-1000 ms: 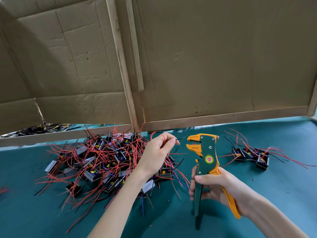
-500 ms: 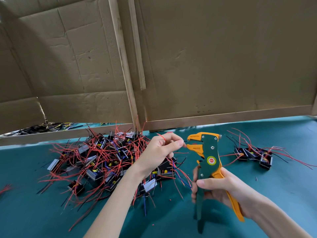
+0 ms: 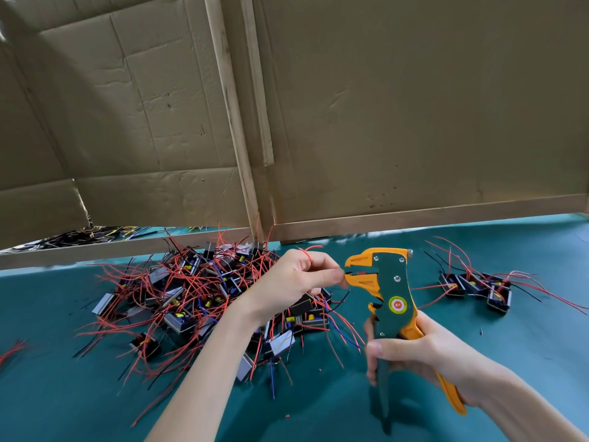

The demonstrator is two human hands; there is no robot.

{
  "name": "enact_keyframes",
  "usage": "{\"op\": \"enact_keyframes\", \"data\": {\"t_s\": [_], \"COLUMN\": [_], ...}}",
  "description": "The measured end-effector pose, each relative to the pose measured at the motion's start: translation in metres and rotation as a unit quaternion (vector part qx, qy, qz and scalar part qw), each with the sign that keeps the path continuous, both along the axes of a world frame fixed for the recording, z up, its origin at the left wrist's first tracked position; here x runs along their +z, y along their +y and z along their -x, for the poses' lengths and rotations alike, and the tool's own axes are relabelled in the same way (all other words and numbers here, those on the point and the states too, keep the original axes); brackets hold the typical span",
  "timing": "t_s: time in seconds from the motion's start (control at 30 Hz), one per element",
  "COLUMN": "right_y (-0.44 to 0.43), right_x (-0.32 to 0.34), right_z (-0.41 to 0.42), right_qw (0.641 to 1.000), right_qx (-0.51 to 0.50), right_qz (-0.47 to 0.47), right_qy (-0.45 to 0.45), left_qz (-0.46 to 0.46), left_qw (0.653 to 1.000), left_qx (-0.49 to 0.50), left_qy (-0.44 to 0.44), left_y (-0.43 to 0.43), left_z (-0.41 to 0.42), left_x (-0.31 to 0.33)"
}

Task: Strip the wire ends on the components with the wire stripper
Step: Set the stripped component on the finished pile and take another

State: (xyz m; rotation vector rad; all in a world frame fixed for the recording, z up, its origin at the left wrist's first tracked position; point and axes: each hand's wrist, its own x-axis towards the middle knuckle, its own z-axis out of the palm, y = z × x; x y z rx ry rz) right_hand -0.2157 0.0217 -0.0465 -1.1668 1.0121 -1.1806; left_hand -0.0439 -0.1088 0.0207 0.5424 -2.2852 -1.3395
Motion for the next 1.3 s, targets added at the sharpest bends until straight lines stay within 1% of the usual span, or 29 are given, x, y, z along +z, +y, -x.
{"op": "enact_keyframes", "data": {"t_s": [0.23,0.33,0.37,0.43,0.47,0.5,0.53,0.6,0.63,0.73,0.83,0.9,0.97,1.07,1.2,1.3], "right_y": [0.002,0.001,0.000,-0.002,-0.002,-0.003,-0.003,-0.005,-0.006,-0.007,-0.008,-0.008,-0.009,-0.010,-0.011,-0.011], "right_x": [-0.001,-0.001,-0.004,-0.008,-0.009,-0.009,-0.007,-0.004,-0.003,-0.002,0.001,0.001,0.000,-0.003,-0.006,-0.008], "right_z": [-0.006,-0.013,-0.016,-0.022,-0.024,-0.025,-0.024,-0.021,-0.018,-0.008,0.000,0.000,-0.001,-0.001,-0.001,0.001], "right_qw": [0.998,0.995,0.992,0.985,0.984,0.986,0.989,0.989,0.986,0.981,0.978,0.978,0.978,0.980,0.981,0.985], "right_qx": [-0.025,-0.066,-0.098,-0.163,-0.174,-0.167,-0.147,-0.118,-0.119,-0.138,-0.148,-0.150,-0.148,-0.135,-0.132,-0.116], "right_qz": [0.002,0.008,0.003,-0.011,-0.011,-0.010,-0.010,-0.013,-0.014,-0.008,-0.010,-0.017,-0.026,-0.034,-0.032,-0.020], "right_qy": [0.058,0.078,0.076,0.058,0.043,0.023,-0.011,-0.091,-0.116,-0.137,-0.144,-0.144,-0.144,-0.138,-0.136,-0.127], "left_qz": [-0.008,-0.032,-0.062,-0.171,-0.226,-0.258,-0.266,-0.234,-0.206,-0.108,-0.031,-0.028,-0.047,-0.091,-0.058,-0.053], "left_qw": [0.999,0.999,0.998,0.984,0.971,0.962,0.959,0.965,0.971,0.988,0.991,0.987,0.985,0.981,0.986,0.983], "left_qx": [-0.032,-0.036,-0.027,-0.007,-0.006,-0.005,0.004,0.032,0.046,0.087,0.131,0.157,0.165,0.164,0.150,0.146], "left_qy": [-0.025,-0.023,-0.005,0.048,0.072,0.089,0.101,0.110,0.108,0.074,0.027,0.000,-0.003,0.042,0.046,0.095], "left_y": [-0.006,-0.007,-0.006,-0.004,-0.004,-0.003,-0.003,-0.004,-0.005,-0.013,-0.021,-0.023,-0.020,-0.016,-0.012,-0.011], "left_z": [-0.009,-0.009,-0.007,-0.003,0.000,0.003,0.007,0.013,0.015,0.017,0.018,0.018,0.019,0.024,0.027,0.026], "left_x": [0.002,0.000,-0.002,-0.005,-0.008,-0.010,-0.012,-0.018,-0.020,-0.031,-0.041,-0.048,-0.054,-0.060,-0.059,-0.056]}}
